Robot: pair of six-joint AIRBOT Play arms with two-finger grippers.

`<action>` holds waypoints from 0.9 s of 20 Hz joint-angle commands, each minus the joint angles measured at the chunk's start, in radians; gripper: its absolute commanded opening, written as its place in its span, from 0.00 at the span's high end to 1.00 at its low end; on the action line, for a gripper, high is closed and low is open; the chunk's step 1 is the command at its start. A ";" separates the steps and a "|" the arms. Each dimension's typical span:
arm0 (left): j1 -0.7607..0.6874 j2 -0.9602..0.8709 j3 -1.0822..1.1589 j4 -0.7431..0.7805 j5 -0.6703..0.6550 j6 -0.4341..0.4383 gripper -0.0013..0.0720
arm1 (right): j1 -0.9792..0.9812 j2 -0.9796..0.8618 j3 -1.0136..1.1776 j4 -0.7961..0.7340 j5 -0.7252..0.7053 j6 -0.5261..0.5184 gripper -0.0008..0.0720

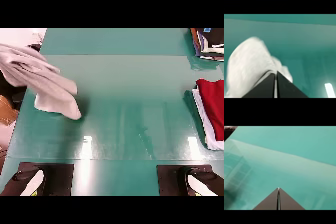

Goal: Fold the shirts.

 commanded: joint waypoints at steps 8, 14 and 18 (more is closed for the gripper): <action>-0.892 -0.565 0.042 0.111 0.311 0.164 0.95 | 0.000 0.000 0.020 -0.020 0.027 0.021 0.97; -0.752 -0.680 0.105 0.134 0.244 0.153 0.25 | 0.000 0.000 0.020 -0.020 0.055 0.021 0.97; -0.481 -0.640 0.064 0.129 -0.095 0.133 0.32 | 0.000 -0.001 0.019 -0.020 0.053 0.021 0.97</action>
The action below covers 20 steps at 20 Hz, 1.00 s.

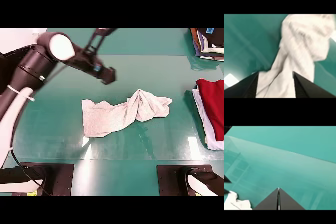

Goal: Fold the shirts.

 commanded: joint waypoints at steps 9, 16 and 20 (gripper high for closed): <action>0.380 0.178 -0.792 -0.210 0.088 -0.013 0.32 | 0.001 -0.001 0.001 0.000 -0.009 0.002 0.97; 0.309 0.177 -0.914 -0.369 0.266 0.042 0.32 | 0.001 -0.023 0.001 0.003 -0.005 0.002 0.97; 0.258 0.174 -0.914 -0.371 0.308 0.035 0.32 | 0.001 -0.039 0.001 0.007 0.034 0.002 0.97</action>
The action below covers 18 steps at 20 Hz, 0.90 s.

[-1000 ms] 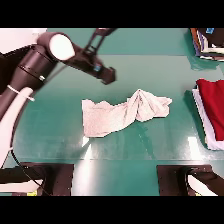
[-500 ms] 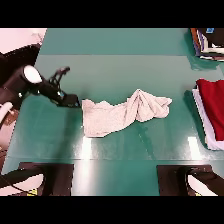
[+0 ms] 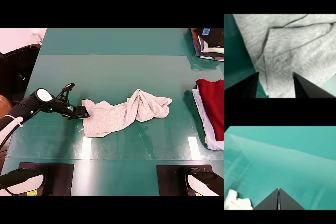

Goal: Fold the shirts.

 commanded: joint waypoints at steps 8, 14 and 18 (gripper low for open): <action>-0.045 -0.003 -0.001 -0.045 -0.018 0.007 0.82 | 0.000 -0.010 0.001 0.001 0.027 0.000 0.97; 0.046 0.039 0.174 -0.003 -0.127 0.013 0.95 | -0.096 -0.002 -0.048 -0.005 0.216 0.019 0.97; 0.137 0.101 0.332 0.002 -0.142 0.014 0.95 | -0.310 0.039 -0.338 -0.004 0.256 0.020 0.97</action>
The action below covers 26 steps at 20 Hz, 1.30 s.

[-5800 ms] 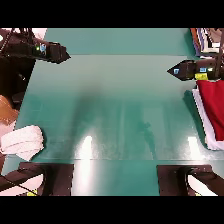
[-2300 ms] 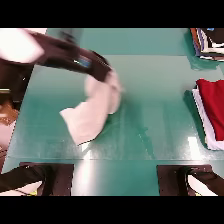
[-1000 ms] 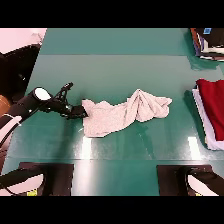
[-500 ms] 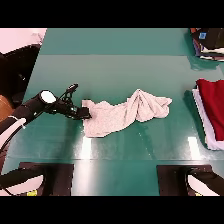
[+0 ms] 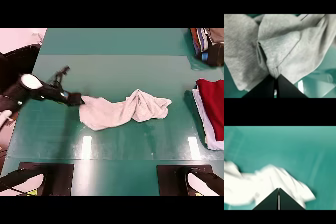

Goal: Fold the shirts.

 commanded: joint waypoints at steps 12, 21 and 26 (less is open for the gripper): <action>0.062 0.036 0.122 0.074 -0.027 0.001 0.95 | -0.033 -0.345 -0.599 0.219 -0.282 -0.101 0.29; 0.062 0.036 0.122 0.108 -0.029 0.001 0.95 | 0.092 -0.411 -0.546 0.211 -0.224 -0.107 0.70; 0.062 0.091 0.174 0.143 -0.044 -0.006 0.95 | 0.065 -0.286 -0.509 0.208 -0.211 -0.132 0.97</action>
